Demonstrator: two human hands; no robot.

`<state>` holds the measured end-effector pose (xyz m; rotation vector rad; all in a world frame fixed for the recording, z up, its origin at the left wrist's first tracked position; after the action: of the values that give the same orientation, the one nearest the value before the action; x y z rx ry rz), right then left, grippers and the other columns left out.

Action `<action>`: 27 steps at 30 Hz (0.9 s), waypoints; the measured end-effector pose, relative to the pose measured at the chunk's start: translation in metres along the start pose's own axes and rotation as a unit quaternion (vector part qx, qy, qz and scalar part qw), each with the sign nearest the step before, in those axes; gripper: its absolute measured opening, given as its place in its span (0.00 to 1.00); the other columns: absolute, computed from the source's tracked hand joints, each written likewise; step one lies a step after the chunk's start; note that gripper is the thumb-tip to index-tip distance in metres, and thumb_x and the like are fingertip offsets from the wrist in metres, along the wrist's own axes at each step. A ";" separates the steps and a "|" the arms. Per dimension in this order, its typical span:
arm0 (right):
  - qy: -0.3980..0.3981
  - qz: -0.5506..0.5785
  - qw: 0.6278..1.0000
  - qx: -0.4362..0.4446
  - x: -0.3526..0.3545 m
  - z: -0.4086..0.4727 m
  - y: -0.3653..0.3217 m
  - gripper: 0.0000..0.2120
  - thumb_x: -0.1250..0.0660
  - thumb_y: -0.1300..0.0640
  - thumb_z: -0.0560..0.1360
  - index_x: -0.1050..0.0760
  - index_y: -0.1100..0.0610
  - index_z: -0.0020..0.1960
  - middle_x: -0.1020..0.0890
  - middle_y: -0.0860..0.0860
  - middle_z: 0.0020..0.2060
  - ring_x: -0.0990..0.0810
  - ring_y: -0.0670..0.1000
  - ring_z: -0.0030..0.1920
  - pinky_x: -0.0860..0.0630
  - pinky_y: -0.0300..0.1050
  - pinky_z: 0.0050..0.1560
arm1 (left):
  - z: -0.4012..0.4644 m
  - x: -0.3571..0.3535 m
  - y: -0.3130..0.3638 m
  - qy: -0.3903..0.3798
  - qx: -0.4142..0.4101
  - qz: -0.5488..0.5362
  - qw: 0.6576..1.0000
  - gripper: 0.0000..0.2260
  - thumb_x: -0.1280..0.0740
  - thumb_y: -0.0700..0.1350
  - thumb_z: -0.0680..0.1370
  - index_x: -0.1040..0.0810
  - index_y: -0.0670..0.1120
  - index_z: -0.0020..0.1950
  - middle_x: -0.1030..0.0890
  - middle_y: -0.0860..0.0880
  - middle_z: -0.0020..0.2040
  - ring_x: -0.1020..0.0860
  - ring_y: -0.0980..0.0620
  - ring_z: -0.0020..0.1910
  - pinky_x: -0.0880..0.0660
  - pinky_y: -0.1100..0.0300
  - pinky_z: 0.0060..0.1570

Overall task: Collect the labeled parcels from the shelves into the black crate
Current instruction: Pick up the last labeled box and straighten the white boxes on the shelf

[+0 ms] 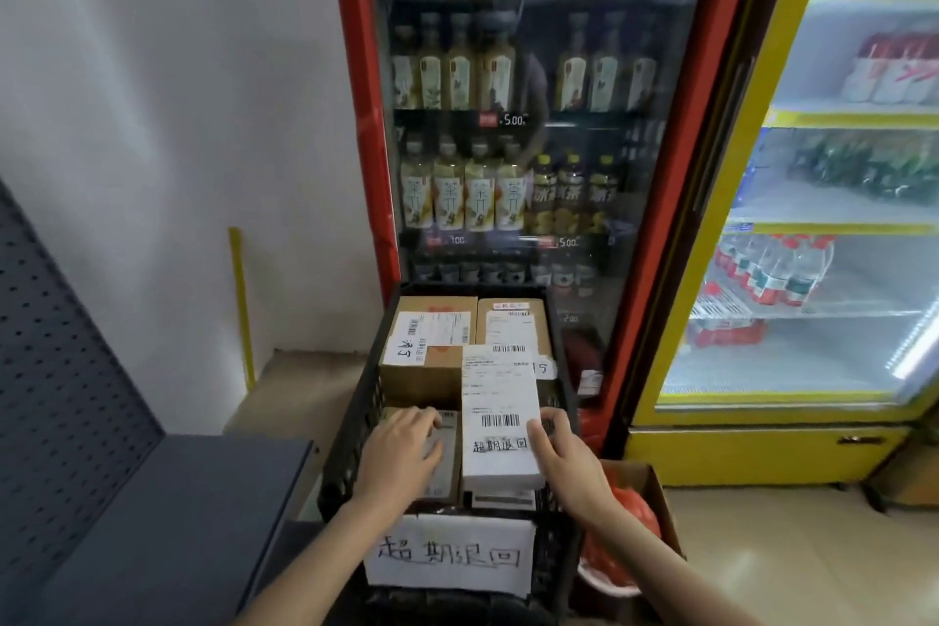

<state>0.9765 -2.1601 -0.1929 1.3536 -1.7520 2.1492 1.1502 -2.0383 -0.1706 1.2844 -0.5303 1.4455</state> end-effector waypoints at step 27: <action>-0.161 -0.217 0.955 -0.123 -0.071 0.058 0.054 0.16 0.46 0.52 0.81 0.32 0.65 0.58 0.22 0.62 0.55 0.23 0.61 0.55 0.32 0.48 0.46 | 0.049 -0.140 -0.033 -0.258 -0.096 0.024 0.961 0.14 0.41 0.49 0.79 0.29 0.49 0.64 0.25 0.51 0.61 0.28 0.52 0.59 0.32 0.58 0.56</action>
<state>1.0240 -2.1939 -0.2816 1.8780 -1.5509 1.4979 1.1774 -2.1277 -0.2905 1.4978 -1.0275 1.0553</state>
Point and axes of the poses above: each hand's wrist, its own z-axis towards the middle knuckle, its own x-axis out of the back of the hand, y = z × x, the point moved 6 cm from there along z, towards the middle knuckle
